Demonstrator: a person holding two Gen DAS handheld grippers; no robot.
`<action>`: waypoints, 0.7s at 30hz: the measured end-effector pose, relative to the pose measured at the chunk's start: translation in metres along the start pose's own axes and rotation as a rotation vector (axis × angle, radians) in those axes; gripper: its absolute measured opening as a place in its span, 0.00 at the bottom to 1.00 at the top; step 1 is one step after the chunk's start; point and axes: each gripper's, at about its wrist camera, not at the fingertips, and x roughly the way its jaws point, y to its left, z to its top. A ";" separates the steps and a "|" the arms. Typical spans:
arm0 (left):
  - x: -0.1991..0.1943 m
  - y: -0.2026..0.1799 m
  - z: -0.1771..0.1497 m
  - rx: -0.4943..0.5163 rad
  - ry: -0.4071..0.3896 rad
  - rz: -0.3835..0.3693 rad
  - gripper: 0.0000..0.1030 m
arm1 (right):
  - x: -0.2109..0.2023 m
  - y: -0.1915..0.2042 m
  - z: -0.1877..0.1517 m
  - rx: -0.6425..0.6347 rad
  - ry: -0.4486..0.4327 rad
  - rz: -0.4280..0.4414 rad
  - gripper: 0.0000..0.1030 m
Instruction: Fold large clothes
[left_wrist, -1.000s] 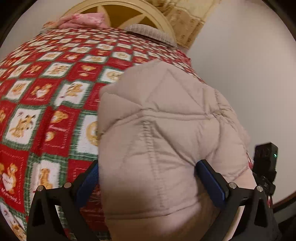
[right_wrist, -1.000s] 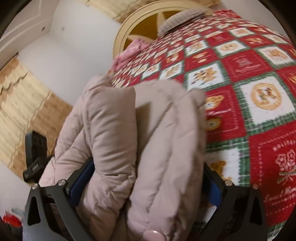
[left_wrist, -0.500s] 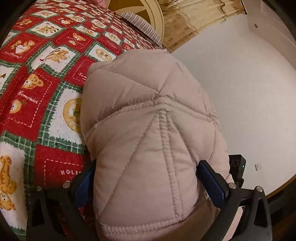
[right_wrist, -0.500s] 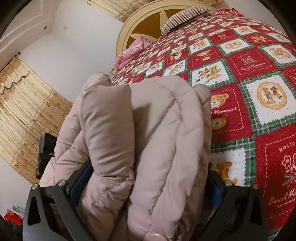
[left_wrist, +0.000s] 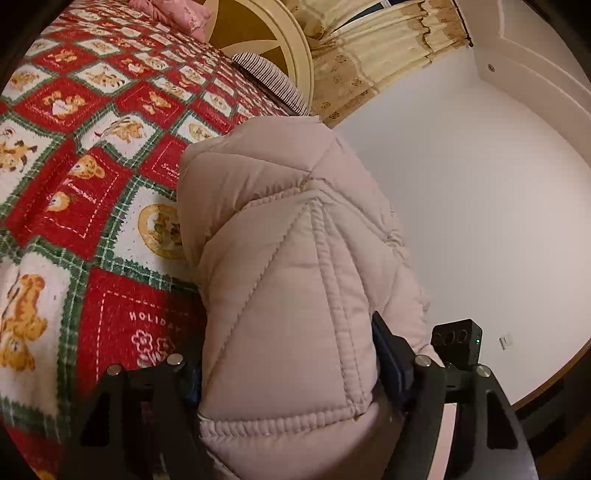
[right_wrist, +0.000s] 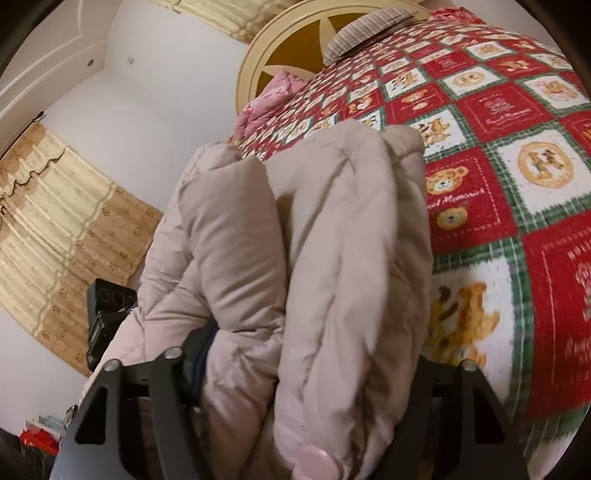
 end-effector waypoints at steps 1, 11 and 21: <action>-0.004 -0.001 -0.001 -0.002 -0.001 -0.013 0.69 | -0.004 0.007 -0.002 -0.009 -0.006 -0.016 0.59; -0.029 -0.007 -0.015 0.021 0.015 -0.018 0.71 | -0.035 0.034 -0.035 0.011 -0.076 0.018 0.48; -0.018 0.005 -0.033 -0.024 0.105 0.030 0.96 | -0.027 0.006 -0.040 0.065 -0.077 -0.102 0.99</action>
